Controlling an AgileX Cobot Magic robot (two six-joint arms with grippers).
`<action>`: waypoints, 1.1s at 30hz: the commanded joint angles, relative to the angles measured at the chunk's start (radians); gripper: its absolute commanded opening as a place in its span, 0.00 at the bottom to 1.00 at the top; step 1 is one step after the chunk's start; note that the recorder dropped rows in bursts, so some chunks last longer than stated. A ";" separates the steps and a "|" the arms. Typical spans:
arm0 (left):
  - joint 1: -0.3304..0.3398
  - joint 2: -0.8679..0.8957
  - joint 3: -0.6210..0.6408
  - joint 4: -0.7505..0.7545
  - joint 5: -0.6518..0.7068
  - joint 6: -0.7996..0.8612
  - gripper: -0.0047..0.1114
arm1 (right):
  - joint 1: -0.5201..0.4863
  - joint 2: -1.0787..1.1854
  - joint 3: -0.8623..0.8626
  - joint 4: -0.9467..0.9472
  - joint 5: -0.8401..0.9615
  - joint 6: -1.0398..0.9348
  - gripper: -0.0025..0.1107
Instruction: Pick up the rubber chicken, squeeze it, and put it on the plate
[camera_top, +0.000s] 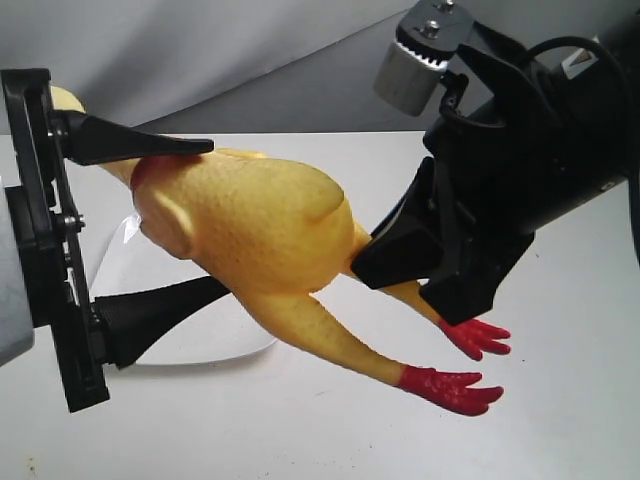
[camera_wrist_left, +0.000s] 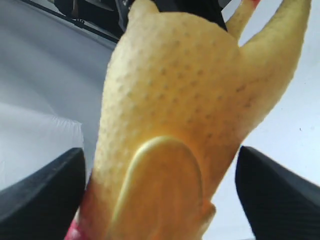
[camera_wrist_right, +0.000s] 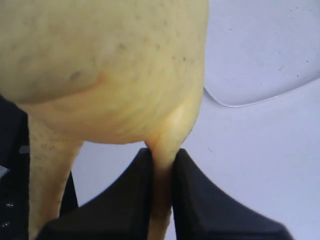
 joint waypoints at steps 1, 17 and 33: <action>-0.006 0.004 -0.004 -0.014 -0.008 -0.017 0.53 | 0.003 -0.009 0.004 0.025 -0.014 -0.010 0.02; -0.006 0.004 -0.004 -0.014 0.016 -0.048 0.05 | 0.003 -0.009 0.004 0.025 -0.014 -0.010 0.02; -0.006 0.004 -0.004 -0.037 0.055 -0.045 0.76 | 0.003 -0.009 0.004 0.025 -0.014 -0.010 0.02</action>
